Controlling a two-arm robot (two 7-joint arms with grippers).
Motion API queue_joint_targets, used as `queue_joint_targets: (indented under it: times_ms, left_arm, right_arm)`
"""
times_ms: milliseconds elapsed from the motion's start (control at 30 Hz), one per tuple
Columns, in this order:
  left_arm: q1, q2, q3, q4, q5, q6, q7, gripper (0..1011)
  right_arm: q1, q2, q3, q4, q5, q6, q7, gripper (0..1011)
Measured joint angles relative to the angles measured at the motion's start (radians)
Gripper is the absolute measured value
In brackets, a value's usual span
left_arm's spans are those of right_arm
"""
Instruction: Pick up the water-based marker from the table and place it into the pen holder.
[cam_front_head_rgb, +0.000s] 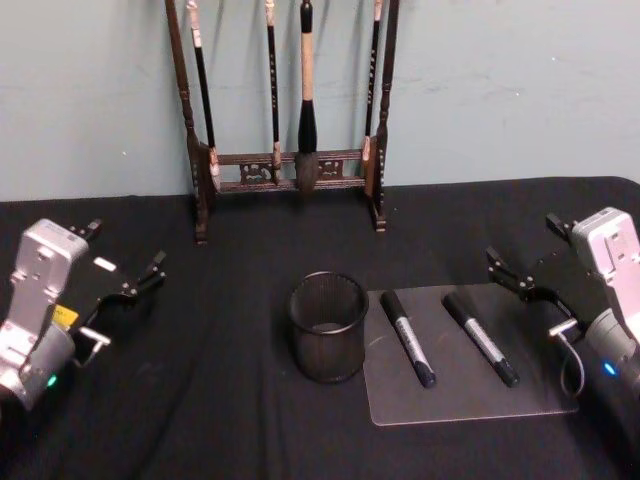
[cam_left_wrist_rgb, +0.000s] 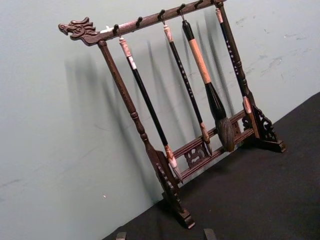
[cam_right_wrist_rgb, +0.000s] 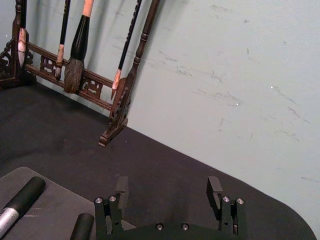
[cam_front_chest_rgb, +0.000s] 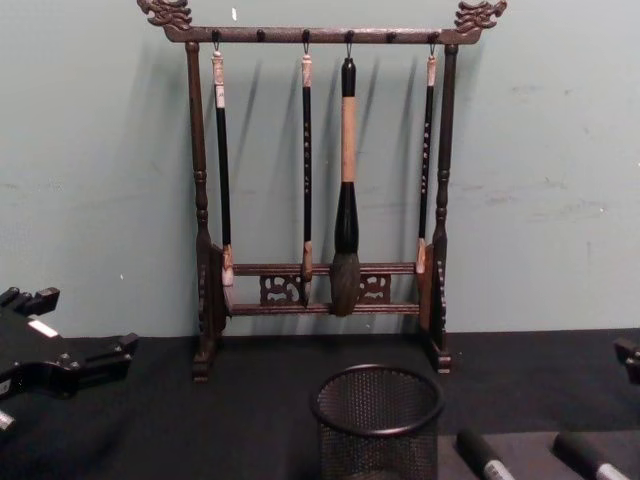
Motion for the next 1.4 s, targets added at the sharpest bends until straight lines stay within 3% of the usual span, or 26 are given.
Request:
queue_joint_targets:
  times_ms: [1300, 1400]
  left_arm:
    - [0.0, 0.0, 0.0, 0.0, 0.0, 0.0, 0.0, 1001]
    - [0.0, 0.0, 0.0, 0.0, 0.0, 0.0, 0.0, 1001]
  right_arm:
    - [0.0, 0.0, 0.0, 0.0, 0.0, 0.0, 0.0, 1002]
    - [-0.006, 0.002, 0.015, -0.022, 0.004, 0.019, 0.011, 1003]
